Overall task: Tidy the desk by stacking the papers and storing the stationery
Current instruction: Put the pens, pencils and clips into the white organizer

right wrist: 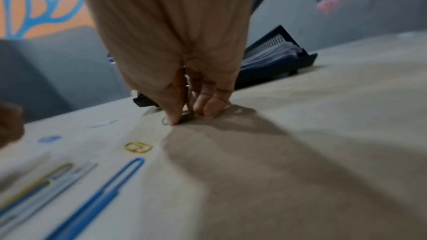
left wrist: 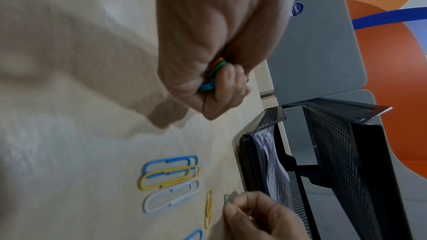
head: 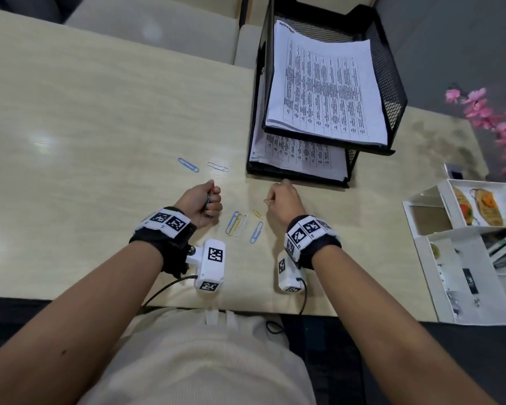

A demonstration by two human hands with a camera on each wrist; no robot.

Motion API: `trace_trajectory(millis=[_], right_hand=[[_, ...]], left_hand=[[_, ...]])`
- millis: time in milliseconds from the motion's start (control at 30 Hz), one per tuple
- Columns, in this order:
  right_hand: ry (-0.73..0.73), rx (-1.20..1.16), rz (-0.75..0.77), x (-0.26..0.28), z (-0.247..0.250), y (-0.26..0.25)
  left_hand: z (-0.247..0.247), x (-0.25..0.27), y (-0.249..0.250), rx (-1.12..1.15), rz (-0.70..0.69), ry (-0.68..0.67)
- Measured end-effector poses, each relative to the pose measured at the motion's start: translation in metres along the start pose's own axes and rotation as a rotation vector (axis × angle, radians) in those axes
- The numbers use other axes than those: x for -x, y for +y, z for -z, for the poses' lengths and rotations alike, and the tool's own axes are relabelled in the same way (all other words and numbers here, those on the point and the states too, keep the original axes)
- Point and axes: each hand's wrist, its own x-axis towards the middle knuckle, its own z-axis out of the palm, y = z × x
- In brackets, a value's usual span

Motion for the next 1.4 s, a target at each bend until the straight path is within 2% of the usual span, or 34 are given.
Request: trace_trajectory(millis=[233, 400, 500, 600, 700, 767, 833, 933, 1067, 1133, 1400], right_hand=[[-0.098, -0.127, -0.089, 0.013, -0.01, -0.009], [-0.058, 0.043, -0.059, 0.021, -0.014, -0.014], [-0.088, 0.085, -0.032, 0.025, -0.013, -0.02], [-0.044, -0.108, -0.028, 0.025, -0.008, -0.032], [0.0, -0.359, 0.069, 0.026, 0.003, -0.052], [0.002, -0.444, 0.149, 0.028, 0.011, -0.065], [0.052, -0.469, 0.192, 0.026, 0.017, -0.067], [0.04, -0.37, 0.202, 0.021, 0.018, -0.049], [-0.246, 0.017, 0.246, 0.028, 0.002, -0.009], [-0.317, 0.119, 0.285, 0.036, -0.004, 0.001], [-0.341, 0.305, 0.381, 0.036, -0.005, -0.008]], left_hand=[[0.007, -0.007, 0.0, 0.054, -0.025, 0.05], [0.004, -0.006, -0.001, 0.103, -0.023, 0.07], [0.003, -0.006, -0.004, 0.076, -0.029, 0.105], [-0.001, -0.006, -0.009, 0.084, -0.036, 0.104], [-0.005, -0.005, -0.013, 0.093, -0.018, 0.037], [-0.005, -0.003, -0.014, 0.107, 0.006, -0.019], [-0.005, -0.002, -0.013, 0.105, 0.021, -0.022], [0.0, -0.001, -0.008, 0.048, 0.01, 0.027], [0.011, 0.003, -0.003, 0.027, -0.002, 0.033], [0.015, 0.005, -0.003, 0.032, -0.002, 0.04], [0.018, 0.012, -0.01, 0.065, -0.009, 0.071]])
